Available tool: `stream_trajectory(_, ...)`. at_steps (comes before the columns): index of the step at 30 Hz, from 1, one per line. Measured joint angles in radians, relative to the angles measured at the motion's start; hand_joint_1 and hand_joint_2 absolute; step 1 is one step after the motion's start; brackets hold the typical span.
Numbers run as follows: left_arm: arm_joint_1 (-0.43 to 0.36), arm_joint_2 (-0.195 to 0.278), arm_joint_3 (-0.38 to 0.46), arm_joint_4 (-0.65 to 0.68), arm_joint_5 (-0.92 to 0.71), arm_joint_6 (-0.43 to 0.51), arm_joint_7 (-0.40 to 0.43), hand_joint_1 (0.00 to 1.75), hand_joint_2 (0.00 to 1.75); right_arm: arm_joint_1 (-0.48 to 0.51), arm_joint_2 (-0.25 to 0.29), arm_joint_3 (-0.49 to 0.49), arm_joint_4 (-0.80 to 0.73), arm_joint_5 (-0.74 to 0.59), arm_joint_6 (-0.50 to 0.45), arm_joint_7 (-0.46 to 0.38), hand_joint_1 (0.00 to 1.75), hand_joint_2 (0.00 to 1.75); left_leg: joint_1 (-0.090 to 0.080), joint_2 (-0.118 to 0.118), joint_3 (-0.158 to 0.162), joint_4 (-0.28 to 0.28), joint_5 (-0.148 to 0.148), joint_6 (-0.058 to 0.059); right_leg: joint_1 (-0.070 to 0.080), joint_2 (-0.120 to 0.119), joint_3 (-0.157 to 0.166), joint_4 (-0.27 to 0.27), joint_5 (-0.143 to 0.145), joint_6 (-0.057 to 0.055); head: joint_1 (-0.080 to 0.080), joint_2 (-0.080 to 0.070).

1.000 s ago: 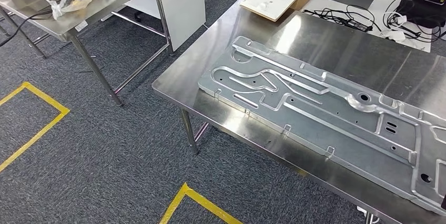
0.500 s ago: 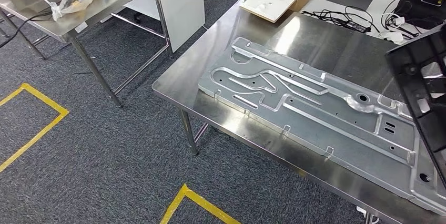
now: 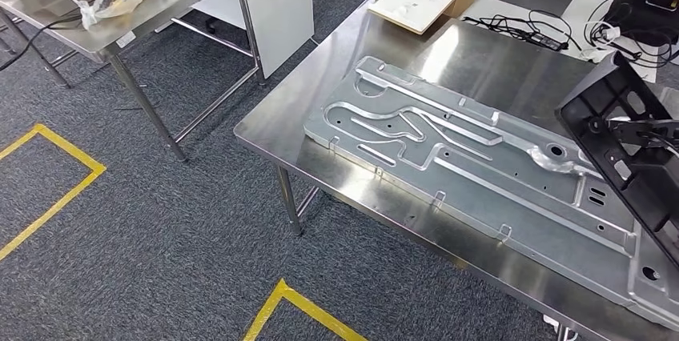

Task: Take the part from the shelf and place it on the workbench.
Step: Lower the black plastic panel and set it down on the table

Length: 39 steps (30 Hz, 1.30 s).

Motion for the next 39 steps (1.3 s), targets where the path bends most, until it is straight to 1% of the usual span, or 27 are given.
stream_trajectory(5,0.003,-0.005,0.005,0.0,0.005,-0.001,-0.008,0.0,0.0,0.01,0.014,-0.046,-0.015,-0.037,-0.031,0.006,0.0,0.0,0.0,0.0,0.0,0.0,0.0,0.0,0.0,0.0,0.0,0.0,0.0,0.0,0.0,0.0)
stream_trajectory(10,0.005,-0.008,0.013,0.0,0.005,-0.002,-0.012,0.0,0.0,0.043,0.031,-0.157,-0.043,-0.14,-0.109,0.024,0.0,0.0,0.0,0.0,0.001,0.0,0.0,0.0,0.0,0.0,0.0,0.0,0.0,0.0,0.0,0.0)
stream_trajectory(13,0.006,-0.01,0.019,0.0,0.005,-0.002,-0.013,0.0,0.0,0.058,0.037,-0.216,-0.056,-0.166,-0.135,0.028,0.0,0.0,0.0,0.0,0.001,0.0,0.0,0.0,0.0,0.0,0.0,0.0,0.0,0.0,0.0,0.0)
stream_trajectory(17,0.007,-0.012,0.022,0.0,0.005,-0.001,-0.013,0.0,0.0,0.072,0.04,-0.261,-0.068,-0.175,-0.146,0.028,0.0,0.0,0.0,0.0,0.001,0.0,0.0,0.0,0.0,0.0,0.001,0.0,0.0,0.0,0.0,0.0)
stream_trajectory(22,0.008,-0.012,0.022,0.0,0.003,0.001,-0.013,0.0,0.0,0.112,0.048,-0.328,-0.083,-0.235,-0.206,0.024,0.0,0.0,0.0,0.0,0.001,0.0,0.0,0.0,0.001,0.0,0.002,-0.001,0.0,0.0,0.0,0.0)
stream_trajectory(26,0.008,-0.012,0.022,0.0,0.0,0.0,-0.014,0.0,0.0,0.131,0.052,-0.351,-0.086,-0.259,-0.23,0.019,0.0,0.0,0.001,0.0,0.002,0.0,0.0,0.0,0.001,0.0,0.003,-0.002,0.0,0.0,0.0,0.0)
stream_trajectory(29,0.007,-0.012,0.022,0.0,-0.007,-0.002,-0.014,0.0,0.0,0.199,0.076,-0.444,-0.086,-0.325,-0.301,0.001,0.0,0.0,0.008,0.0,0.006,0.0,-0.002,-0.001,0.008,0.0,0.014,-0.009,0.0,0.0,0.0,0.0)
stream_trajectory(31,0.007,-0.013,0.022,0.0,-0.009,-0.002,-0.014,0.0,0.0,0.23,0.088,-0.494,-0.086,-0.341,-0.324,-0.007,0.0,0.0,0.013,0.0,0.008,-0.001,-0.003,-0.002,0.012,0.0,0.02,-0.013,0.0,0.0,0.0,0.0)
stream_trajectory(39,0.005,-0.013,0.021,0.0,-0.025,-0.005,-0.018,0.0,0.0,0.287,0.106,-0.547,-0.08,-0.335,-0.342,-0.008,0.0,0.0,0.017,0.003,0.015,-0.001,-0.005,-0.001,0.016,0.003,0.03,-0.02,0.002,0.002,0.0,0.0)
